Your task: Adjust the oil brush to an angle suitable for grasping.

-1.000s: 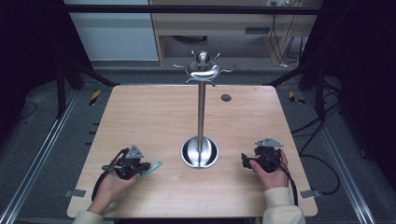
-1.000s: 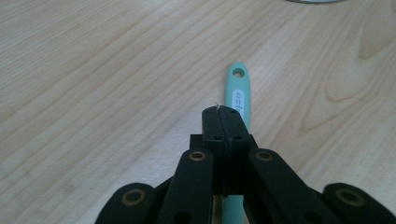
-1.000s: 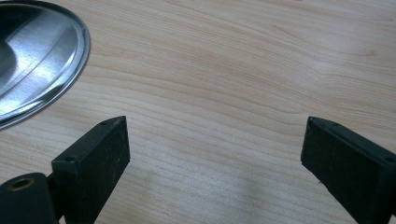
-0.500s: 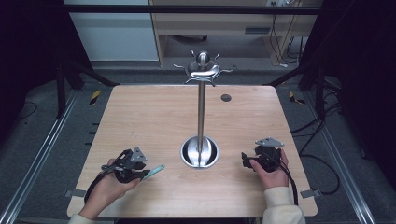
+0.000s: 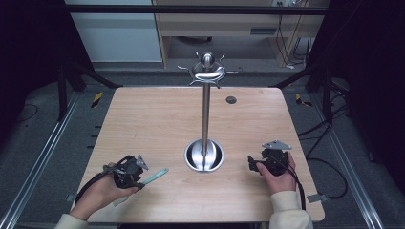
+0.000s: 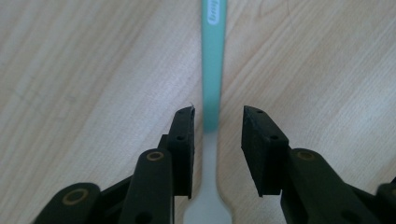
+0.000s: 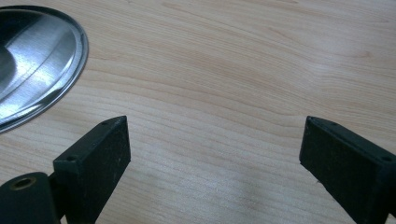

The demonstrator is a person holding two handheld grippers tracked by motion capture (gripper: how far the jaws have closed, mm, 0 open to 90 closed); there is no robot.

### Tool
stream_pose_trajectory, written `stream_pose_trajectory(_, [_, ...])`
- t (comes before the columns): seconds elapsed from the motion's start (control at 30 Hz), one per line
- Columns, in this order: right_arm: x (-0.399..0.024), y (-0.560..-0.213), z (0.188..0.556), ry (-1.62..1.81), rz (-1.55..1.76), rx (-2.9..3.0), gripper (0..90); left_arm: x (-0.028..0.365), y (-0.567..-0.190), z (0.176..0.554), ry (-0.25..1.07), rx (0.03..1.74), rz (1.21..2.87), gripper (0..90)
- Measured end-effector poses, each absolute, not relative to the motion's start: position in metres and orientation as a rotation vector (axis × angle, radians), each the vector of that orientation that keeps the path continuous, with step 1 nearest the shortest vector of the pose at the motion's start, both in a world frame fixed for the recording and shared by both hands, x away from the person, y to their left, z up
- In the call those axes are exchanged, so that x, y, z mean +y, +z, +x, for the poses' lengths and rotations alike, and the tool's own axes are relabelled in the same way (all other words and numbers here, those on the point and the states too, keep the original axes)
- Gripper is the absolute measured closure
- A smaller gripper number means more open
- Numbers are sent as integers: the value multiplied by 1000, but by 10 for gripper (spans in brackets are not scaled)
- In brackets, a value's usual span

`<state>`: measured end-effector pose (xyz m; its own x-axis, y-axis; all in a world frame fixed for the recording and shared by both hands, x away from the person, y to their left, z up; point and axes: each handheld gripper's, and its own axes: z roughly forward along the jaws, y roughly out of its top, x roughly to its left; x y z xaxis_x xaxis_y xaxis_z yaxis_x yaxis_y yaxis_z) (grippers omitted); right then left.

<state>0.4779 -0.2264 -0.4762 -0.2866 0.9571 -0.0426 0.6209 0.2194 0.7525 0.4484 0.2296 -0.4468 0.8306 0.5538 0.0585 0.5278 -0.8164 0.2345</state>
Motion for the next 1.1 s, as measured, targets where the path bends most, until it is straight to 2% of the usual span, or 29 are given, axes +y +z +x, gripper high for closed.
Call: stream_pose_trajectory(1.1, [-225, -477, 478, 860, 1449, 2000, 94, 232, -460, 455, 147, 843, 2864, 776])
